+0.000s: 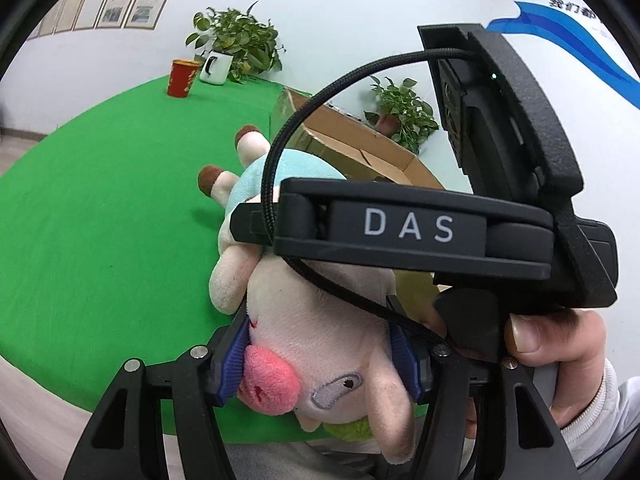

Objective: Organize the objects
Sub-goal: 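Carry the plush pig with the left tool over the open cardboard box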

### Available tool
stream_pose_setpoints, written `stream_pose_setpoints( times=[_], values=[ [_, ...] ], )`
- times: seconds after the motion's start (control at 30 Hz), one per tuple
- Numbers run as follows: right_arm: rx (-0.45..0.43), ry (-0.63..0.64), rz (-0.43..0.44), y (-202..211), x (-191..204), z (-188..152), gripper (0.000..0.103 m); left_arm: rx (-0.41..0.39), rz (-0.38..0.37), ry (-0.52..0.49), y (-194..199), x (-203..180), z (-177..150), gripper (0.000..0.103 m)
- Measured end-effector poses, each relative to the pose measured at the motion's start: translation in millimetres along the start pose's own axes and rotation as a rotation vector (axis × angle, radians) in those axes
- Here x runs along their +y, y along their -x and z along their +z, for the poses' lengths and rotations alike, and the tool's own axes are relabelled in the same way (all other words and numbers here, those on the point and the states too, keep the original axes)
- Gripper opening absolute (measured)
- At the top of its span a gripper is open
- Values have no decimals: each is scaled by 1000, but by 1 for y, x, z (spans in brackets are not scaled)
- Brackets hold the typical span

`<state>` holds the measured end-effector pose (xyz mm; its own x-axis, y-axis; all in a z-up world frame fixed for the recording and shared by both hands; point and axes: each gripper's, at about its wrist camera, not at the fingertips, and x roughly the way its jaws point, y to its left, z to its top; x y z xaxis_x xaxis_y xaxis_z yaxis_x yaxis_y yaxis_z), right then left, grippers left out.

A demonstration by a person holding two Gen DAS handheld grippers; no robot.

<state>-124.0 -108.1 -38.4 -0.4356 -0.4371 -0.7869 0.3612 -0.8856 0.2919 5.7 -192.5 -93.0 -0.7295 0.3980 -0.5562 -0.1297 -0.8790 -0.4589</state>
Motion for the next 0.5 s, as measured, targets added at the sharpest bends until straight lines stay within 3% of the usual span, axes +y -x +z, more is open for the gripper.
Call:
stream_pose_setpoints(
  times=[0.3, 0.5],
  values=[
    [-132, 0, -1, 35, -4, 5, 79, -41, -25, -95, 15, -41, 9, 58],
    [-275, -14, -20, 79, -16, 18, 76, -100, -80, -187, 19, -82, 38, 58]
  ],
)
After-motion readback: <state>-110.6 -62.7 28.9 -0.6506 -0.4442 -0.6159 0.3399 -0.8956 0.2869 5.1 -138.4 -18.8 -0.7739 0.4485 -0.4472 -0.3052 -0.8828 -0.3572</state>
